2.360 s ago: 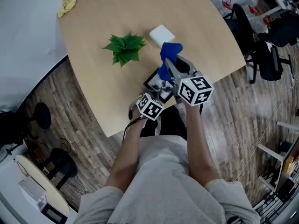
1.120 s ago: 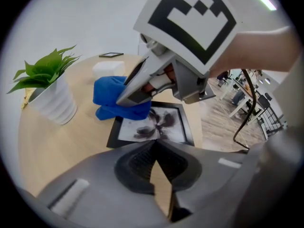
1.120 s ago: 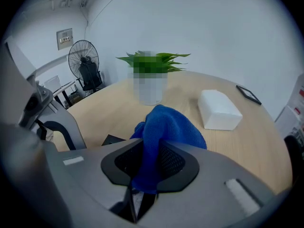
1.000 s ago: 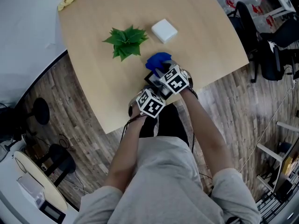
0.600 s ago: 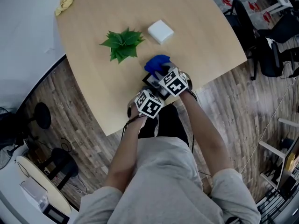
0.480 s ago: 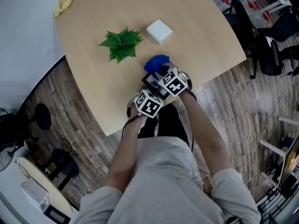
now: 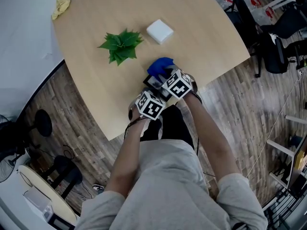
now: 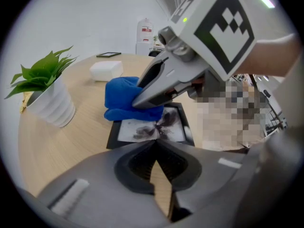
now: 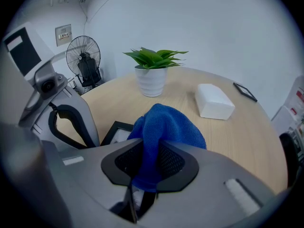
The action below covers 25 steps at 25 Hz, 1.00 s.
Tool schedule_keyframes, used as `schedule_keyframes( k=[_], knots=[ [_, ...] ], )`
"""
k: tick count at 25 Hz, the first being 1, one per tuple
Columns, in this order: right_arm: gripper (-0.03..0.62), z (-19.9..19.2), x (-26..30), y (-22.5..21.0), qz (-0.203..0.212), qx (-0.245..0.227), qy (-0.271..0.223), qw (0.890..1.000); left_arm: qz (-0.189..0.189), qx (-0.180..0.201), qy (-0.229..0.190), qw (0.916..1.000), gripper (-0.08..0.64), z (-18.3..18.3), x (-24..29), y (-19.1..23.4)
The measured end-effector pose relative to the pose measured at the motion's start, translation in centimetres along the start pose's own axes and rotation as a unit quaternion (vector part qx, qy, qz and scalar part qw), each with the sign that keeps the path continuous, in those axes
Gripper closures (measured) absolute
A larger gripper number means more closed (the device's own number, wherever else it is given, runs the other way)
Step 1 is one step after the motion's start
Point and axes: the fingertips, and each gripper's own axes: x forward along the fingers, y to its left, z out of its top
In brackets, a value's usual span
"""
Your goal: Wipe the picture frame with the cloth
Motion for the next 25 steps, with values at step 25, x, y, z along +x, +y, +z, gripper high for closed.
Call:
schedule_keyframes(
  k=[25],
  knots=[
    [0.52,-3.6,-2.6,0.7,0.01,-0.004,0.025,1.0,0.001,0.004,-0.007,1.0,0.508,0.1,-0.1,-0.2]
  ],
)
